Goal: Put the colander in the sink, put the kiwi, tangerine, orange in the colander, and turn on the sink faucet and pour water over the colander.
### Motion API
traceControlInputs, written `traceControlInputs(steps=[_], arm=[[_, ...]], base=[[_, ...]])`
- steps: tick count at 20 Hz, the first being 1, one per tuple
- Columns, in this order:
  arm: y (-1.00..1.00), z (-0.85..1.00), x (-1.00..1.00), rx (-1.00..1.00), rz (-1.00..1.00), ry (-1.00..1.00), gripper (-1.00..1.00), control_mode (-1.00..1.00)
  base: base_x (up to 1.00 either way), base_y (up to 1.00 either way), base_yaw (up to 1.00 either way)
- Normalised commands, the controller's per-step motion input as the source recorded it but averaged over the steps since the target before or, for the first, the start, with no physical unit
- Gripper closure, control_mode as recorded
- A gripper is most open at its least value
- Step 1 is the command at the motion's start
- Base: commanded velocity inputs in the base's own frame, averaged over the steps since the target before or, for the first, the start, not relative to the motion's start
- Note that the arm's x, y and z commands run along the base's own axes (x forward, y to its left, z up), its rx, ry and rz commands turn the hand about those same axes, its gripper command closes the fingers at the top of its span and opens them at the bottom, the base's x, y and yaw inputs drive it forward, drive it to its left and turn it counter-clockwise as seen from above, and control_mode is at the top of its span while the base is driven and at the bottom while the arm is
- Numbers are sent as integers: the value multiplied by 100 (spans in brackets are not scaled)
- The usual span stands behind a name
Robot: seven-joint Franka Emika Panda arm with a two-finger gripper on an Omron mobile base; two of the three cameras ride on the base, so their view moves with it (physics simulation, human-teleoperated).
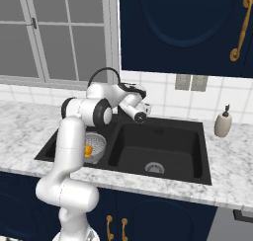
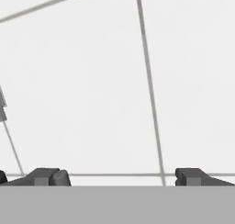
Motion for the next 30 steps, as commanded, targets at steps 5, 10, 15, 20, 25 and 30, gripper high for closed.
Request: traceControlInputs(steps=[5,10,15,20,25,30], arm=[[-14,0,0,0,0,0,-100,-100],[-40,0,-1,0,0,0,-100,-100],[-64,0,0,0,0,0,-100,-100],[-83,0,0,1,0,0,-100,-100],[-91,0,0,3,1,0,-100,-100],[-98,0,0,5,1,0,-100,-100]], base=[[0,0,0],[0,0,0],[0,0,0],[0,0,0],[0,0,0],[0,0,0]])
